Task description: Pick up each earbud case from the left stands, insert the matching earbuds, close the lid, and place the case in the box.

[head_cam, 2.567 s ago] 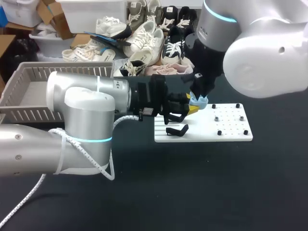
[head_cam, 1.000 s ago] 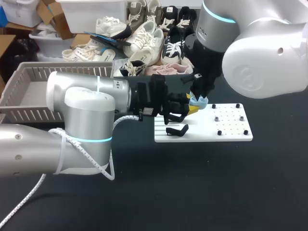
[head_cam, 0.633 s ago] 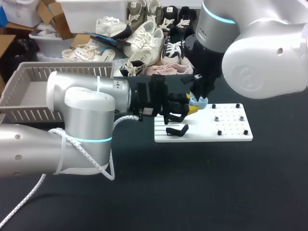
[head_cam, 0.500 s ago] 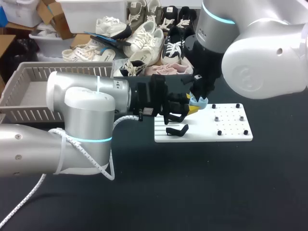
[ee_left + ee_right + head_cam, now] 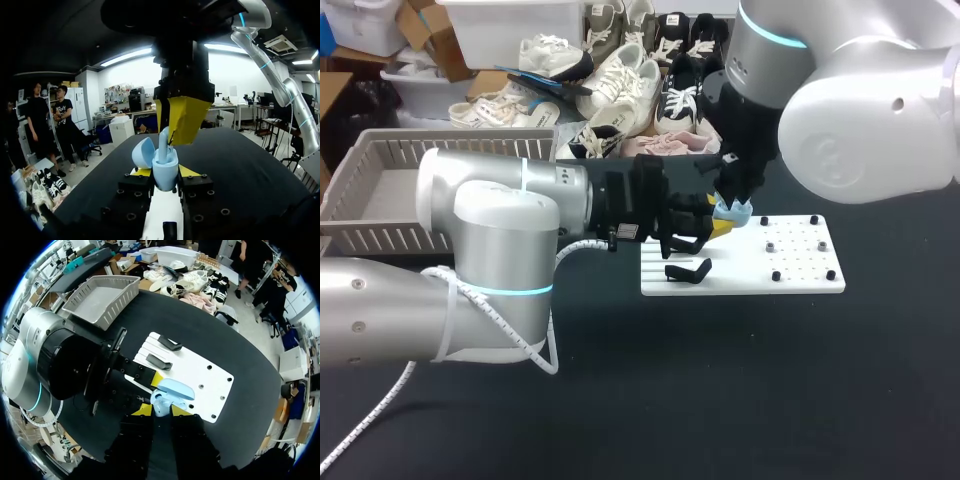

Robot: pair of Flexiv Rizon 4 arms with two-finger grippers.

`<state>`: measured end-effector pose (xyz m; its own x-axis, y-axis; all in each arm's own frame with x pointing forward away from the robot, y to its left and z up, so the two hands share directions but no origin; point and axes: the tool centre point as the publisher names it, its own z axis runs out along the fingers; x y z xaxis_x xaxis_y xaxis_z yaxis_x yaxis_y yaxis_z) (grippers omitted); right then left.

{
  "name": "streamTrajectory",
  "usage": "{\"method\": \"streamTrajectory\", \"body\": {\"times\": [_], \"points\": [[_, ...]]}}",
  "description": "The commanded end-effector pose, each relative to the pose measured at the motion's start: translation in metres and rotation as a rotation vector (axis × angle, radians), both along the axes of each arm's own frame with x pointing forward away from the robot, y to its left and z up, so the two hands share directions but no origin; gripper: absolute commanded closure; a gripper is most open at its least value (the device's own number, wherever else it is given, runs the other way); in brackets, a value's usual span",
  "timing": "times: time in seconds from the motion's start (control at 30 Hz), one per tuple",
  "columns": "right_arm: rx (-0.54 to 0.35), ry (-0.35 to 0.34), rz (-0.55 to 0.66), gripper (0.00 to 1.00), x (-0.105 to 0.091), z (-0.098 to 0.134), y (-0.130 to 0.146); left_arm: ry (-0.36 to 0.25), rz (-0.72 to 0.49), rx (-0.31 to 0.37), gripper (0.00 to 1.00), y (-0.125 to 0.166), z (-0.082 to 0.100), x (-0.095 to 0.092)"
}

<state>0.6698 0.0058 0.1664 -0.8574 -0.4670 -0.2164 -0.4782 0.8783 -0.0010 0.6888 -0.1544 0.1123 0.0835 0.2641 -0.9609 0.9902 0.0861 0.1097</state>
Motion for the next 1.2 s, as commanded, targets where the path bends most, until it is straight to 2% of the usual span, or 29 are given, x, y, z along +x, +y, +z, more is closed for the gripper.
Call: {"method": "streamTrajectory", "body": {"times": [0.03,1.2], "points": [[-0.004,0.004,0.003,1.0,0.0027,-0.0004,0.001,-0.002,0.003,-0.002,1.0,0.0002,-0.0003,-0.0007],[-0.006,0.019,0.007,1.0,0.0047,-0.0072,0.0019,-0.002,0.003,-0.002,1.0,0.0002,-0.0003,-0.0007]]}}
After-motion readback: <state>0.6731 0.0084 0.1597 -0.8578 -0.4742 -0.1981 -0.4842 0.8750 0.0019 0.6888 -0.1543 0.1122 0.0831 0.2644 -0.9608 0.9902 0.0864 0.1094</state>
